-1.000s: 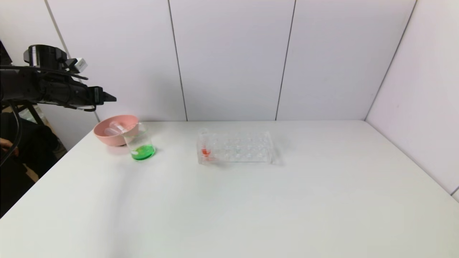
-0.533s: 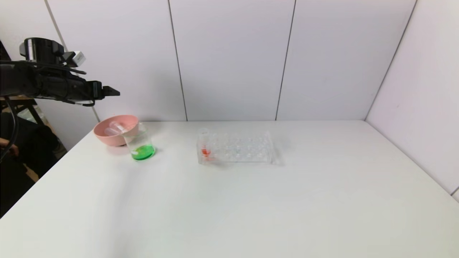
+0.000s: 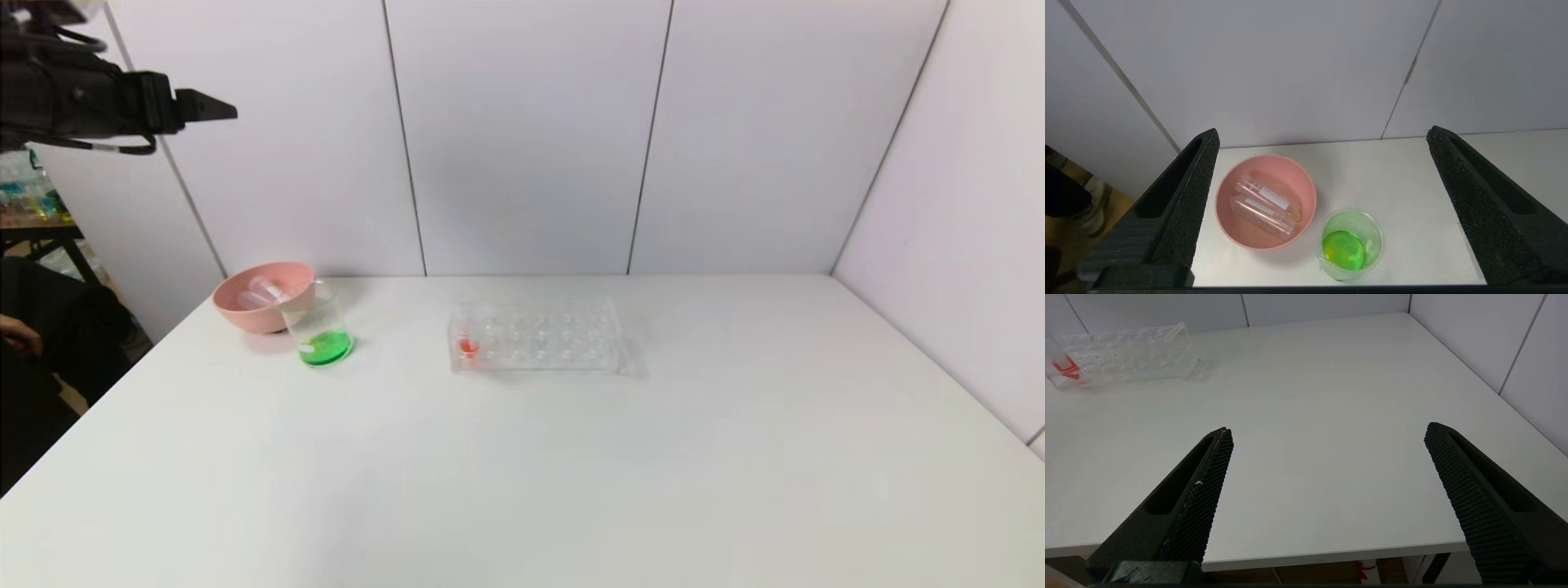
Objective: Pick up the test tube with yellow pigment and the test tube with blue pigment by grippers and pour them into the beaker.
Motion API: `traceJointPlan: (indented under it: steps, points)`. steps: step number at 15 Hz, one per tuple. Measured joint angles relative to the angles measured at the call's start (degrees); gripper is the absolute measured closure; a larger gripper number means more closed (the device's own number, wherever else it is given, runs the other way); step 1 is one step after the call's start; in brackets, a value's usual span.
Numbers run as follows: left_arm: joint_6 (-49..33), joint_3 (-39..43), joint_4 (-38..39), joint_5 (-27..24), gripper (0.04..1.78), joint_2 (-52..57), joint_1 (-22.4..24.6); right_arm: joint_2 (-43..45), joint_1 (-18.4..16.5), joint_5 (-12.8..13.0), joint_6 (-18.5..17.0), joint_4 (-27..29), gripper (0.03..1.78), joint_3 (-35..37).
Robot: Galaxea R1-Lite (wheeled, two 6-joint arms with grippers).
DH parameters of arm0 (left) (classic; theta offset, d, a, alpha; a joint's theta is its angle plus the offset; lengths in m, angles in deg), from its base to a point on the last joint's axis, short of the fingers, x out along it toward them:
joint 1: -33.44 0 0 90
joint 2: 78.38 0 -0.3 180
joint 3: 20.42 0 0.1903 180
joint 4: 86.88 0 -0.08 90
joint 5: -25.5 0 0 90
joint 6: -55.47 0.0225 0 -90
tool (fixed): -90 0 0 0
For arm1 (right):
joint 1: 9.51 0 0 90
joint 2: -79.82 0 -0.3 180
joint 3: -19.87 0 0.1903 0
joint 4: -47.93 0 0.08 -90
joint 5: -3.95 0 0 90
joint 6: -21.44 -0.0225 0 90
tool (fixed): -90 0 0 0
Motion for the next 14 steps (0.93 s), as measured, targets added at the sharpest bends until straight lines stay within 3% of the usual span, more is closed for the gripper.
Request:
traceJointPlan:
  steps: [6,10,14]
  points:
    - [-1.7,10.3,-5.2,-0.6,0.06,27.4,-1.6,0.0,0.0,0.0,0.0,0.0,0.10,0.0]
    - [-2.2,14.6,-21.2,-1.0,0.06,49.0,-7.5,0.0,0.0,0.0,0.0,0.0,0.10,0.0]
    - [0.5,21.0,-36.7,-0.9,0.06,68.7,-9.4,0.0,0.0,0.0,0.0,0.0,0.10,0.0]
